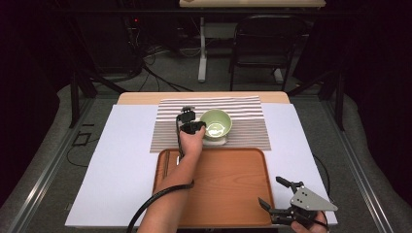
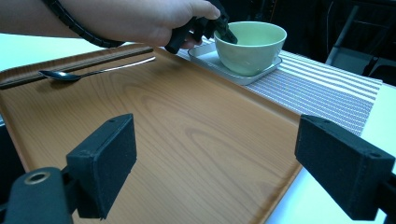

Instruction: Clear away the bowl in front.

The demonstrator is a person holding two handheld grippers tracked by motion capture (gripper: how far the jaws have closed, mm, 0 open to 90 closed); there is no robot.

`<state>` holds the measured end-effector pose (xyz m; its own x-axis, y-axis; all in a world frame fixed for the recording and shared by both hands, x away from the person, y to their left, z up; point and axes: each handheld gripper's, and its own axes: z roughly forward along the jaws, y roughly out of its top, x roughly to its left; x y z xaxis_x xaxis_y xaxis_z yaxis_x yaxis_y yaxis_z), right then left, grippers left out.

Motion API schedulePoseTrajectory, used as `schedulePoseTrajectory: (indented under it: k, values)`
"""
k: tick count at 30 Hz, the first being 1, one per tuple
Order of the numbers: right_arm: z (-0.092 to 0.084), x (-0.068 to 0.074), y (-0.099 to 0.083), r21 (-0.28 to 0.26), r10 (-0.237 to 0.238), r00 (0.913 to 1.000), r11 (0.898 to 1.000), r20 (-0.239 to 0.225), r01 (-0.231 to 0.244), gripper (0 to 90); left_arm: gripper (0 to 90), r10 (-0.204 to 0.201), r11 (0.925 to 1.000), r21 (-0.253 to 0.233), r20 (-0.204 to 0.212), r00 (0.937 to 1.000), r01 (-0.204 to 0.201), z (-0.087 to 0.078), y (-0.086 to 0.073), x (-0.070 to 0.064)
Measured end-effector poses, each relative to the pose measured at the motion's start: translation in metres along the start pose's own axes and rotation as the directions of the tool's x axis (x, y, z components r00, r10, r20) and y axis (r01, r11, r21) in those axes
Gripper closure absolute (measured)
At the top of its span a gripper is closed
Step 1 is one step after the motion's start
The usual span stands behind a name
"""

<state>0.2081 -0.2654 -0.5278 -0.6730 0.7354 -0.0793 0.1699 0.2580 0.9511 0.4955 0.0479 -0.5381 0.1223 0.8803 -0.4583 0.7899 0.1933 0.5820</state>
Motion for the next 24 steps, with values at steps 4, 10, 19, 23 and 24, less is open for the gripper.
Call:
schedulePoseTrajectory:
  k: [4,10,19,23,24]
  values:
    - [0.0,0.0,0.0,0.0,0.001,1.0,1.0,0.0,-0.001,12.6,82.0,0.007,0.9999,-0.011,-0.002,1.0,-0.007,-0.003,0.001,0.0]
    - [-0.001,-0.001,0.0,0.001,0.006,1.0,1.0,0.001,-0.006,12.6,82.1,0.0,0.9999,-0.017,0.002,1.0,0.0,-0.01,0.003,0.002]
    - [-0.001,-0.001,0.0,0.001,0.004,1.0,1.0,0.004,-0.004,12.7,82.2,0.013,0.9992,-0.037,0.033,0.9994,-0.012,-0.03,0.007,0.001]
    - [0.0,0.0,0.0,0.002,0.003,1.0,1.0,0.003,-0.003,12.8,82.2,0.021,0.9989,-0.042,0.039,0.999,-0.02,-0.039,0.007,0.002]
    - [0.0,0.001,0.0,0.001,0.001,1.0,1.0,0.002,-0.001,12.7,82.2,0.024,0.9989,-0.042,0.043,0.9988,-0.022,-0.041,0.008,0.002]
